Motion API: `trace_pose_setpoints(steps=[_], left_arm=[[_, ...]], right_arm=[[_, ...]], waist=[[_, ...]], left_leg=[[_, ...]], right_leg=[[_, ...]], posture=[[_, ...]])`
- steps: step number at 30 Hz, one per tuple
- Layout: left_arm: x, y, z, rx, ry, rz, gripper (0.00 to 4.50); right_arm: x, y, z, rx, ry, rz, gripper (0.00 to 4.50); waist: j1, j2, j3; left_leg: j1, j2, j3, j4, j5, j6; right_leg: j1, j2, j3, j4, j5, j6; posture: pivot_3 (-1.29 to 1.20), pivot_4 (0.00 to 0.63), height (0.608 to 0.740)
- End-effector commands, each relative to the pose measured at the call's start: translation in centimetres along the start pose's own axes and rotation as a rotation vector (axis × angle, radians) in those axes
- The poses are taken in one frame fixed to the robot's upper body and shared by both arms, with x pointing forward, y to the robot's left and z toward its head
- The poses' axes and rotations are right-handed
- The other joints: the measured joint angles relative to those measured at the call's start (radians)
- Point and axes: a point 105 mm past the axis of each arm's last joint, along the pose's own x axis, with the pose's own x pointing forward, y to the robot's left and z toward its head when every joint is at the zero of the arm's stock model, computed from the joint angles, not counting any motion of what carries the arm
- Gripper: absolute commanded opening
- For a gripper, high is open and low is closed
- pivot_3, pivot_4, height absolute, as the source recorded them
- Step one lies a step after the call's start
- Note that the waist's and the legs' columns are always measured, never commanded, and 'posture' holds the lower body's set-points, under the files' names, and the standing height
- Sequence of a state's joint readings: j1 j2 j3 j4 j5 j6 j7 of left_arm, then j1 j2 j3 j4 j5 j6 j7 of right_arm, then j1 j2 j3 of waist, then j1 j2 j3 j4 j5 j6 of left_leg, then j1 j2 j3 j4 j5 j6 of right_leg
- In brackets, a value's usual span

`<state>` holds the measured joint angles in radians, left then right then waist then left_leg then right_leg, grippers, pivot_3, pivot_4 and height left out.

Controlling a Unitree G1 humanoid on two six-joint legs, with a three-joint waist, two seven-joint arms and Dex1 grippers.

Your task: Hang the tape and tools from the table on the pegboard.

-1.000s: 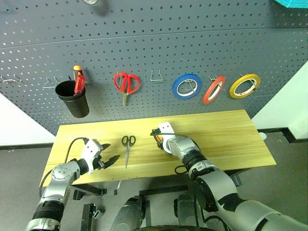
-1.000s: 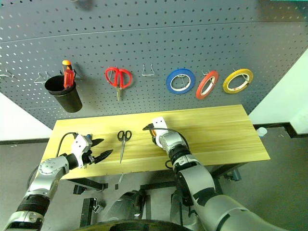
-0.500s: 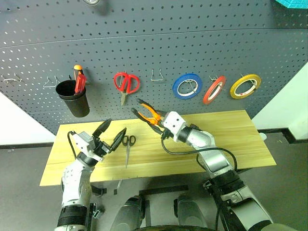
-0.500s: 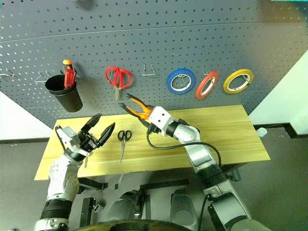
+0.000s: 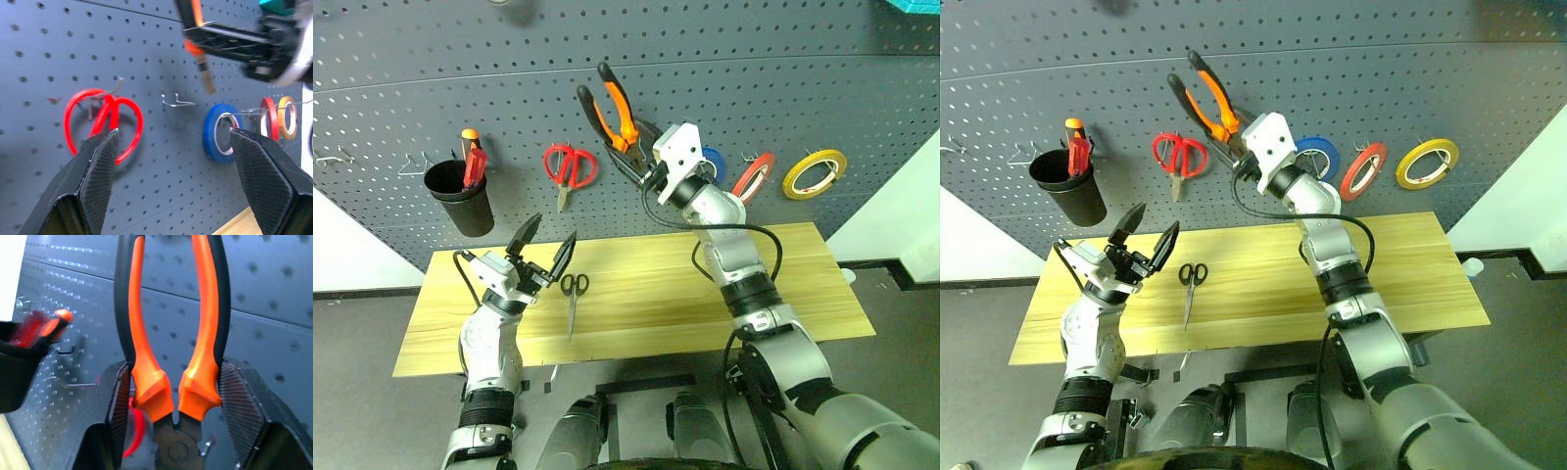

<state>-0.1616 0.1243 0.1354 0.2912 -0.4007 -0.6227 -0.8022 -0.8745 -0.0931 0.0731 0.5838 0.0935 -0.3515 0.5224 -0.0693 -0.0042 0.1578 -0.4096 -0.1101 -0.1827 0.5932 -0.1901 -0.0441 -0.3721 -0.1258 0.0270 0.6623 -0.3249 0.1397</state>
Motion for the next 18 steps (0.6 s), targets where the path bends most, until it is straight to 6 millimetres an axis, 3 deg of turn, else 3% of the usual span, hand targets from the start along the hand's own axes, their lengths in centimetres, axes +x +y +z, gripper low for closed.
trace_pose_setpoints(steps=[1, 9, 18], left_arm=[[0.5, -0.7, 1.4, 0.04, -0.047, -0.022, 3.77], [1.0, -1.9, 3.3, 0.047, -0.101, -0.028, 3.77], [1.1, -1.9, 3.9, 0.051, -0.11, -0.023, 3.77]], right_arm=[[1.4, -1.1, 2.6, -0.02, -0.126, -0.039, 2.31], [2.2, -2.4, 2.1, -0.027, -0.136, -0.092, 2.31], [2.5, -3.4, 1.1, -0.032, -0.095, -0.137, 2.31]], waist=[[0.0, 0.0, 0.007], [0.003, 0.0, 0.037], [0.01, 0.0, 0.038]], left_leg=[[0.0, 0.0, 0.0, -0.001, 0.0, 0.0], [-0.001, 0.002, 0.0, -0.002, 0.0, 0.0], [-0.001, 0.002, 0.0, -0.002, 0.001, -0.001]], right_leg=[[0.0, 0.0, 0.0, 0.0, 0.0, 0.0], [-0.001, 0.001, 0.001, 0.001, 0.0, -0.001], [-0.002, 0.002, 0.002, 0.001, 0.0, -0.002]], posture=[[-0.02, 0.19, 0.74], [0.01, 0.204, 0.74], [0.04, 0.192, 0.74]])
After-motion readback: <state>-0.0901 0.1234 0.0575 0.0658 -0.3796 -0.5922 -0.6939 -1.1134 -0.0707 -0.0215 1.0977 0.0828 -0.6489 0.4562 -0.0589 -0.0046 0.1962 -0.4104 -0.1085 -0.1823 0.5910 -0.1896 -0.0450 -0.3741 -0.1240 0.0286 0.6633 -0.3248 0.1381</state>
